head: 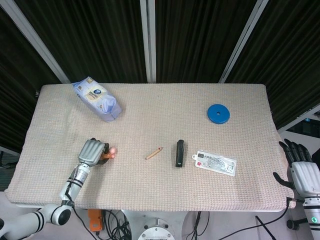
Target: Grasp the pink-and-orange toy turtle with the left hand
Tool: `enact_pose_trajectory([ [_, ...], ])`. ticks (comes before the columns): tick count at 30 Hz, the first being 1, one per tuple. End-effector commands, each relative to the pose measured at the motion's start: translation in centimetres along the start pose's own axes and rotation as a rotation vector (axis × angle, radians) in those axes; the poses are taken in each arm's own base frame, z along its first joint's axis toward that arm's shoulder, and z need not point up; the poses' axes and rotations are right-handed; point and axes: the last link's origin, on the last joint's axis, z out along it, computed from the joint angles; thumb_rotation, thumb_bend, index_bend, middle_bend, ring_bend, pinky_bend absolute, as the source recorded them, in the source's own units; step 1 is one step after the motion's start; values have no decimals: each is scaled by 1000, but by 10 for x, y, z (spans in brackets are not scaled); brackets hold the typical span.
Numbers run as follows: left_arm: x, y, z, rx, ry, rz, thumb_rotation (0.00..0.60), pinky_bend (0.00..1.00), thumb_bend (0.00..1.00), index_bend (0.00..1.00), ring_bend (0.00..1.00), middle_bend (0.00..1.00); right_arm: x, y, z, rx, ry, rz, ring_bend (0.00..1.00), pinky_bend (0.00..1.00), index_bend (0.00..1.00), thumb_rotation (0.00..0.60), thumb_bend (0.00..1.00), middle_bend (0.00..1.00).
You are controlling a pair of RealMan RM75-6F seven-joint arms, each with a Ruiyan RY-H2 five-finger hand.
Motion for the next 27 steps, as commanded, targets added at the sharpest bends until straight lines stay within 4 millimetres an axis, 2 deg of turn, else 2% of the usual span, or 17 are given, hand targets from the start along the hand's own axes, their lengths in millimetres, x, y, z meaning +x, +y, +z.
enact_pose_trajectory([
  [1, 3, 0, -2, -2, 14, -21, 600, 404, 350, 773, 521, 790, 0, 0, 0, 0, 0, 0, 0, 0, 0, 600, 167, 14],
  [3, 5, -2, -5, -15, 8, -19, 600, 390, 272, 665, 441, 664, 0, 0, 0, 1, 0, 0, 0, 0, 0, 600, 167, 14],
  [4, 7, -4, -7, -21, 3, -17, 600, 362, 220, 570, 363, 562, 0, 0, 0, 2, 1, 0, 0, 0, 0, 600, 167, 14],
  [5, 8, -5, -9, -24, 2, -13, 600, 339, 201, 517, 313, 502, 0, -1, 0, 2, 2, 0, 0, 0, 0, 600, 167, 14],
  [7, 13, -9, -13, -22, 6, 2, 600, 252, 177, 373, 169, 337, 1, -1, 0, 4, 3, 1, 0, 0, 0, 600, 167, 13],
  [9, 17, -12, -18, -14, -1, 16, 600, 186, 165, 256, 78, 200, 1, -2, 0, 6, 2, 2, 0, 0, 0, 600, 167, 13],
  [12, 26, -20, -31, 18, -18, 30, 600, 114, 146, 125, 6, 34, 1, -3, -1, 12, 5, 5, 0, 0, 0, 600, 167, 13],
  [14, 34, -25, -42, 46, 0, 26, 600, 92, 143, 100, 0, 2, 2, -5, -1, 20, 10, 6, 0, 0, 0, 600, 167, 14],
  [18, 49, -35, -67, 76, 72, 24, 600, 73, 143, 91, 0, 0, 2, -8, -4, 35, 15, 17, 0, 0, 0, 600, 167, 14],
  [22, 63, -51, -102, 77, 190, 39, 600, 65, 137, 91, 0, 0, 2, -13, -5, 52, 19, 21, 0, 0, 0, 600, 167, 13],
  [27, 67, -76, -140, 138, 217, 44, 600, 65, 133, 98, 0, 7, -1, -20, -6, 73, 15, 19, 0, 0, 0, 600, 166, 10],
])
